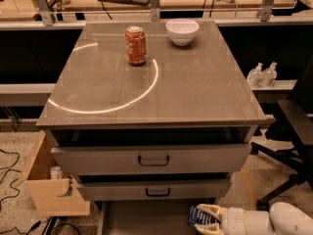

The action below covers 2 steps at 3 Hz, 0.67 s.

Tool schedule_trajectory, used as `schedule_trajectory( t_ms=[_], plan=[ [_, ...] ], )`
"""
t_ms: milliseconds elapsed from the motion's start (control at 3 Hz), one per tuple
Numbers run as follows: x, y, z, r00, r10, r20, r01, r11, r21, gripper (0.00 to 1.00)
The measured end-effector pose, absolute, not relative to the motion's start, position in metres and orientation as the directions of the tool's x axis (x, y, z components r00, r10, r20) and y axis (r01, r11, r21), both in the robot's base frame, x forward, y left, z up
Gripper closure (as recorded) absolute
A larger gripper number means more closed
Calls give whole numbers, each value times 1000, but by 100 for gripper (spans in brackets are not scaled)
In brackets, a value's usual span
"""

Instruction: Pick rxbar blueberry from bottom drawer and place on counter

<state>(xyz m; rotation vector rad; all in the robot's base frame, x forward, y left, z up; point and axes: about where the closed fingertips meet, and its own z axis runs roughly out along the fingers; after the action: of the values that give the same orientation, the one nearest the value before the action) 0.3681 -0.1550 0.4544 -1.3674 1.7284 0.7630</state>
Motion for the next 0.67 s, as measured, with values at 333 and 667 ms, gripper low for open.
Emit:
schedule_trajectory(
  t_ms=[333,667],
  plan=[
    [358,-168,482,-91,-504,-859,-960,275,-60,100],
    [358,-168,482,-91,-504,-859,-960,275,-60,100]
  ],
)
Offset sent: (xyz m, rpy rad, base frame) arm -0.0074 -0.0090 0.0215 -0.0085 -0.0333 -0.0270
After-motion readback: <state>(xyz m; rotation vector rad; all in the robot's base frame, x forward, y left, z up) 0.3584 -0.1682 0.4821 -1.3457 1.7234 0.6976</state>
